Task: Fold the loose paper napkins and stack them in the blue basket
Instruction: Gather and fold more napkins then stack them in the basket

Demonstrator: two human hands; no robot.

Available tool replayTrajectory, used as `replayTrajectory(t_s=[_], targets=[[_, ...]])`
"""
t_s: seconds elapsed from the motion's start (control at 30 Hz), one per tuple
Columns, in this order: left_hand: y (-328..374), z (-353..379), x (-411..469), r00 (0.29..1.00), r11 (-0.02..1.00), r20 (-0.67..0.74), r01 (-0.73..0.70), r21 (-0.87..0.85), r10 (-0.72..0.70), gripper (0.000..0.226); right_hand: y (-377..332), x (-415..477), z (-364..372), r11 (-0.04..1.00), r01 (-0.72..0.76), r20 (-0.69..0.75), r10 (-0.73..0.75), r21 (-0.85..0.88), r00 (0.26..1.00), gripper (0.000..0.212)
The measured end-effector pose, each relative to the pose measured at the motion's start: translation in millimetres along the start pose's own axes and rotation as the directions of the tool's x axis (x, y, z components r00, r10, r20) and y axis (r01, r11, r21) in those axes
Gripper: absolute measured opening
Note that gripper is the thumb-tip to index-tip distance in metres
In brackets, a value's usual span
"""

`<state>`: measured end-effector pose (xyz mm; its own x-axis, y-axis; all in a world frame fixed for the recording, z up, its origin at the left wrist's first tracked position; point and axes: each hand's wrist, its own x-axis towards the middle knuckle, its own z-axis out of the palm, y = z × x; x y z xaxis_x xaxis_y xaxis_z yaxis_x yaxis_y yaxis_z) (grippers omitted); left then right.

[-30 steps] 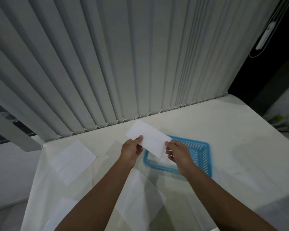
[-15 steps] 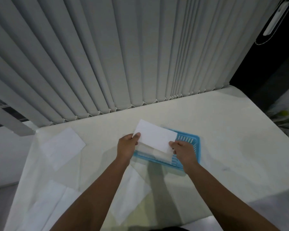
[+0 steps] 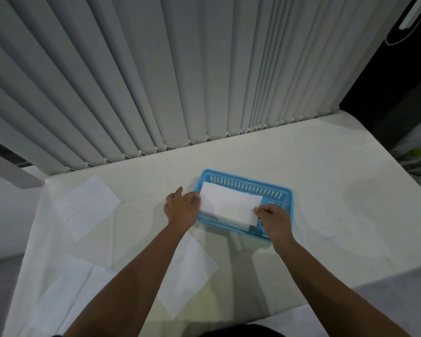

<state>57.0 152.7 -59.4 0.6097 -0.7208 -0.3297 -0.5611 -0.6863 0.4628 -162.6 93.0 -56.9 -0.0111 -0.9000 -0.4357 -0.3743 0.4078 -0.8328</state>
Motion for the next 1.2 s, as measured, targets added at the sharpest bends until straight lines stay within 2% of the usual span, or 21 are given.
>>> replayTrajectory(t_s=[0.37,0.57,0.63,0.7,0.77,0.83,0.9,0.97,1.07,1.2], targets=[[2.5,0.0,11.2,0.997,0.999,0.062,-0.048,0.022,0.046,0.038,-7.6,1.8,15.4,1.0,-0.015,-0.01,0.015,-0.007,1.0,0.009],[0.8,1.2,15.8,0.996,0.995,0.056,-0.076,0.058,0.073,0.038,-8.3,-0.1,19.4,0.999,-0.031,-0.038,0.03,-0.029,0.999,0.016],[0.7,2.4,16.7,0.995,0.993,0.058,-0.088,0.085,0.083,0.039,-6.2,-1.6,18.8,0.998,-0.002,-0.066,-0.003,-0.062,0.998,0.016],[-0.6,3.9,16.7,0.994,0.99,0.03,-0.109,0.093,0.107,0.038,-1.3,-3.6,17.6,0.983,0.101,-0.112,-0.119,-0.153,0.987,0.021],[-3.4,6.0,14.5,0.98,0.972,-0.025,-0.191,0.134,0.196,0.041,7.4,-3.8,16.6,0.886,0.265,-0.085,-0.319,-0.38,0.944,0.034],[-7.3,10.6,10.3,0.932,0.91,-0.055,-0.334,0.246,0.357,0.046,16.9,-3.1,18.3,0.691,0.4,0.071,-0.452,-0.602,0.889,0.05],[-10.8,16.3,8.8,0.879,0.822,-0.004,-0.444,0.357,0.477,0.049,24.2,-0.4,22.8,0.527,0.461,0.223,-0.453,-0.714,0.863,0.061],[-15.3,21.8,10.2,0.871,0.783,0.06,-0.466,0.412,0.488,0.051,29.2,4.2,28.1,0.426,0.47,0.298,-0.409,-0.773,0.862,0.069],[-26.4,28.9,15.2,0.886,0.781,0.09,-0.446,0.437,0.455,0.055,32.9,12.2,30.8,0.352,0.47,0.361,-0.334,-0.809,0.871,0.074],[-37.9,32.0,22.7,0.895,0.794,0.138,-0.442,0.417,0.425,0.059,36.1,14.8,26.8,0.32,0.481,0.386,-0.318,-0.816,0.866,0.077]])
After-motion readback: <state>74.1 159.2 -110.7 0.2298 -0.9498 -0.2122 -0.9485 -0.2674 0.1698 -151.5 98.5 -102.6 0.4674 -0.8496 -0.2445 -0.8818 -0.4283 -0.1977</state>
